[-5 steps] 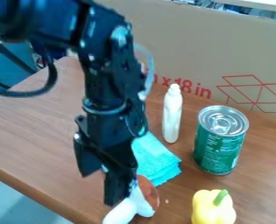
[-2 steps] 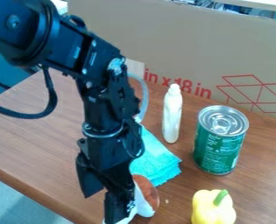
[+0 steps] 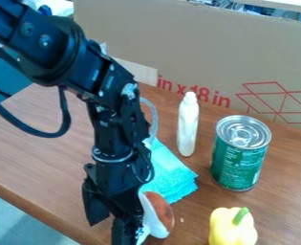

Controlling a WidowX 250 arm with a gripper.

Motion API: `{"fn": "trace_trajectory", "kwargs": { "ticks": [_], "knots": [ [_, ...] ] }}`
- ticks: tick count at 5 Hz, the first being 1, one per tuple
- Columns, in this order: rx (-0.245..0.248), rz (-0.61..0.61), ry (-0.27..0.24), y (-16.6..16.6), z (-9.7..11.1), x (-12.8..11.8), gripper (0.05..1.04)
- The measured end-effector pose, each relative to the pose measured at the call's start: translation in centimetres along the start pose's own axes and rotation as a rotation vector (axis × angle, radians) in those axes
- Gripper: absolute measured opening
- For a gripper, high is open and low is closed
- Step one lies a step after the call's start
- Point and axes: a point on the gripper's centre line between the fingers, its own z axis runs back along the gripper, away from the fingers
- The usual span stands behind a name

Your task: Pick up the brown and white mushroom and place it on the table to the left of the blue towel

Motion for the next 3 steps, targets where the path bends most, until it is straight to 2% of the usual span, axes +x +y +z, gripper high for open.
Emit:
{"fn": "trace_trajectory", "kwargs": {
  "ticks": [1, 3],
  "knots": [
    [0.011, -0.026, -0.021, -1.15, 0.45, 1.03, 1.001],
    [0.008, -0.015, -0.015, -1.76, 0.33, 1.32, 1.001]
  ]
}}
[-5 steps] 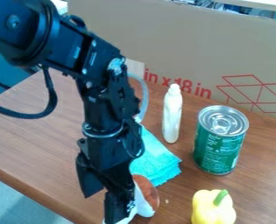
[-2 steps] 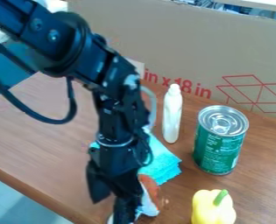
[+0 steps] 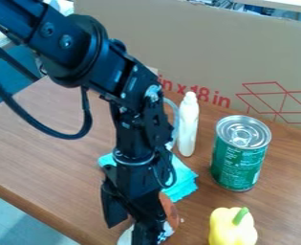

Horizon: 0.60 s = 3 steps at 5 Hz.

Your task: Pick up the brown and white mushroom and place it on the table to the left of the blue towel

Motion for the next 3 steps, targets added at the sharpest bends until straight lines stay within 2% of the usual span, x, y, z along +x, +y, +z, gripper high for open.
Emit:
{"fn": "trace_trajectory", "kwargs": {
  "ticks": [1, 2, 3],
  "knots": [
    [-0.015, 0.024, 0.018, 0.4, -0.8, 0.2, 1.001],
    [-0.022, 0.037, 0.038, 0.8, -1.6, 0.9, 0.921],
    [-0.037, 0.057, 0.022, 0.7, -1.6, 1.6, 0.655]
  ]
}}
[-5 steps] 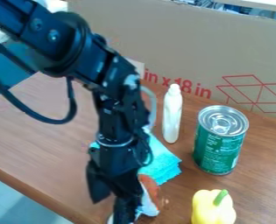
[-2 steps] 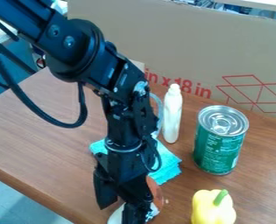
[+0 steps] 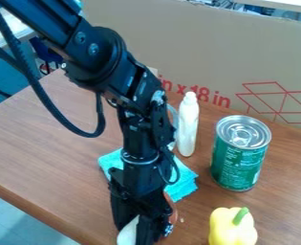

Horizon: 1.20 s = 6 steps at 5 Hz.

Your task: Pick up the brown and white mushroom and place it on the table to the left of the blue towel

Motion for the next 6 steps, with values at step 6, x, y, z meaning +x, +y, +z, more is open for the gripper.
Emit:
{"fn": "trace_trajectory", "kwargs": {
  "ticks": [6],
  "knots": [
    [0.125, 0.392, -0.287, 11.2, 12.4, -4.0, 0.324]
  ]
}}
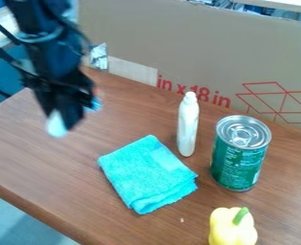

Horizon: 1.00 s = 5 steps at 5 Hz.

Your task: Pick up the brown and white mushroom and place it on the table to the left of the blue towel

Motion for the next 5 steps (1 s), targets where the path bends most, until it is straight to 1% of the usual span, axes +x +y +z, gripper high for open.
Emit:
{"fn": "trace_trajectory", "kwargs": {
  "ticks": [1, 2, 3, 4, 5],
  "knots": [
    [0.025, 0.116, 0.009, 4.7, -1.0, 0.9, 0.324],
    [0.015, 0.175, 0.045, 7.2, -2.9, 1.1, 0.324],
    [0.018, 0.186, 0.106, 7.8, -5.7, 1.3, 0.324],
    [0.022, 0.210, 0.123, 7.7, -8.4, 1.3, 0.324],
    [0.020, 0.226, 0.160, 7.3, -11.0, 0.9, 0.324]
  ]
}}
